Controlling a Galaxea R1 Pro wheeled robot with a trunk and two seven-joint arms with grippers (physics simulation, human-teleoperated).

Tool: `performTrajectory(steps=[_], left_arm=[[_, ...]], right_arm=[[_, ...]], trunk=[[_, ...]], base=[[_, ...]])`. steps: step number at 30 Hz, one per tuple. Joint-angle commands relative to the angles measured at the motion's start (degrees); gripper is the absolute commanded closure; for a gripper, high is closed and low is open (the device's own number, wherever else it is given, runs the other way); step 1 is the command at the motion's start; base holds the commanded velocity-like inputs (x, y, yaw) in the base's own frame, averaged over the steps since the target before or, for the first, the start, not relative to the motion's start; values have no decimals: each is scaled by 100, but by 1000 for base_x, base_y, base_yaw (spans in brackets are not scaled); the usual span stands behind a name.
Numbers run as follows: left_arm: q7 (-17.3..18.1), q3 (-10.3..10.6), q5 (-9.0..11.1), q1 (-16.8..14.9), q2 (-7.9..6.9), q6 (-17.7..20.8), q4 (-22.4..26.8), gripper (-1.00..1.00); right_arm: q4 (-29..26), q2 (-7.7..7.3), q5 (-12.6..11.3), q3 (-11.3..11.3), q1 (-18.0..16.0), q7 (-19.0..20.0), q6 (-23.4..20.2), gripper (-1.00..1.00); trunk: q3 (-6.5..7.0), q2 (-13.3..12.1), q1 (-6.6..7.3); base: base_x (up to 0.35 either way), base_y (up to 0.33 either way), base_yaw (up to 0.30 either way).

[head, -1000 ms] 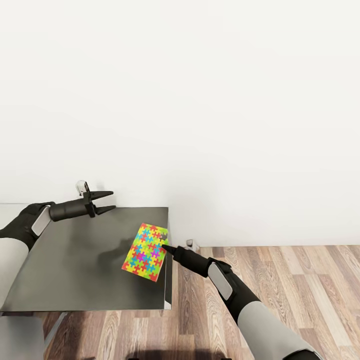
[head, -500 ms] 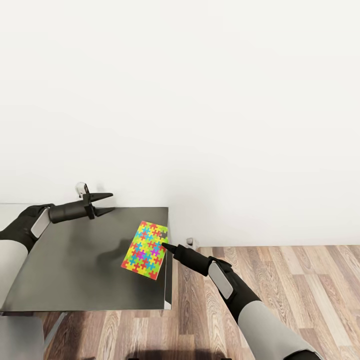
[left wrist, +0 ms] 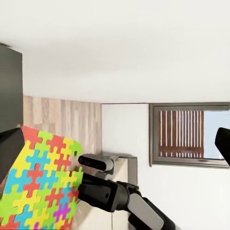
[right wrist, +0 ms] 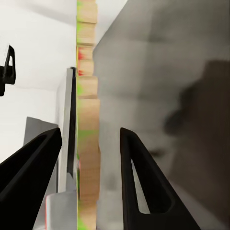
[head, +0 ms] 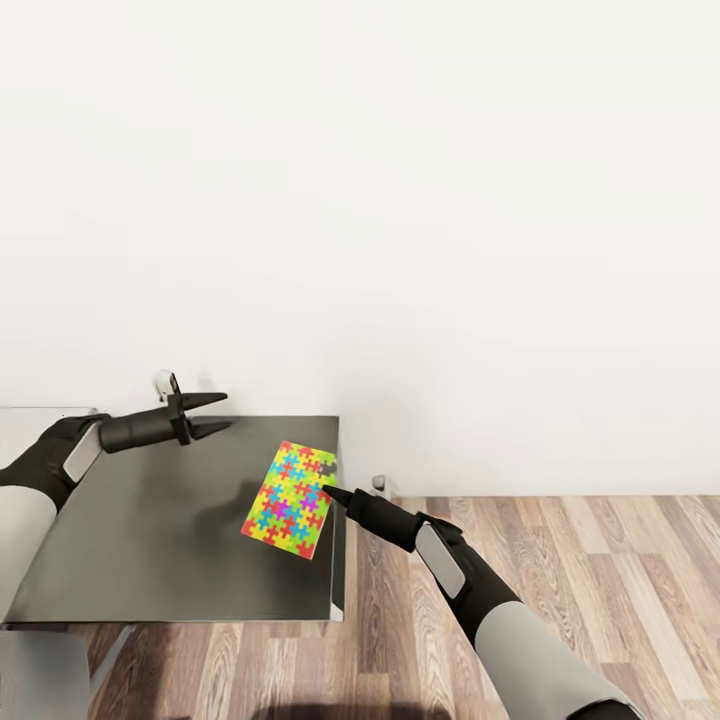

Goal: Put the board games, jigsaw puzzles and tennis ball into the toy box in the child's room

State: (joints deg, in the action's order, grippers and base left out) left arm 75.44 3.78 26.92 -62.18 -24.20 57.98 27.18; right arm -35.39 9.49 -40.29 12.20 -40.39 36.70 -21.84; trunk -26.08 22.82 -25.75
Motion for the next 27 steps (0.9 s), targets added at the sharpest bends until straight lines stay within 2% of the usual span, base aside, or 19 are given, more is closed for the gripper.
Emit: performTrajectory(steps=[1, 11, 14, 18, 27], left_arm=[[18, 37, 33, 4, -9, 42, -2, -100], [-12, 34, 9, 54, -94, 19, 25, -100], [-18, 41, 7, 75, -104, -204, -12, -100], [-5, 44, 13, 310, -96, -560, -33, -100], [9, 36, 7, 479, -126, -646, 6, -100]], right_arm=[[-1, 1, -58, 6, -4, -6, -49, 100], [-3, 4, -64, -4, -4, -1, -49, 100], [1, -5, -79, -36, -1, 2, -7, 100], [4, -8, -88, -92, 11, 134, 129, 100], [6, -17, -85, -112, 14, 272, 169, 100]], trunk=[[0, 10, -3], [91, 10, -3], [119, 10, -3], [157, 10, -3], [242, 10, -3]], base=[[0, 0, 69], [0, 0, 63], [0, 0, 13], [0, 0, 3], [0, 0, 0]])
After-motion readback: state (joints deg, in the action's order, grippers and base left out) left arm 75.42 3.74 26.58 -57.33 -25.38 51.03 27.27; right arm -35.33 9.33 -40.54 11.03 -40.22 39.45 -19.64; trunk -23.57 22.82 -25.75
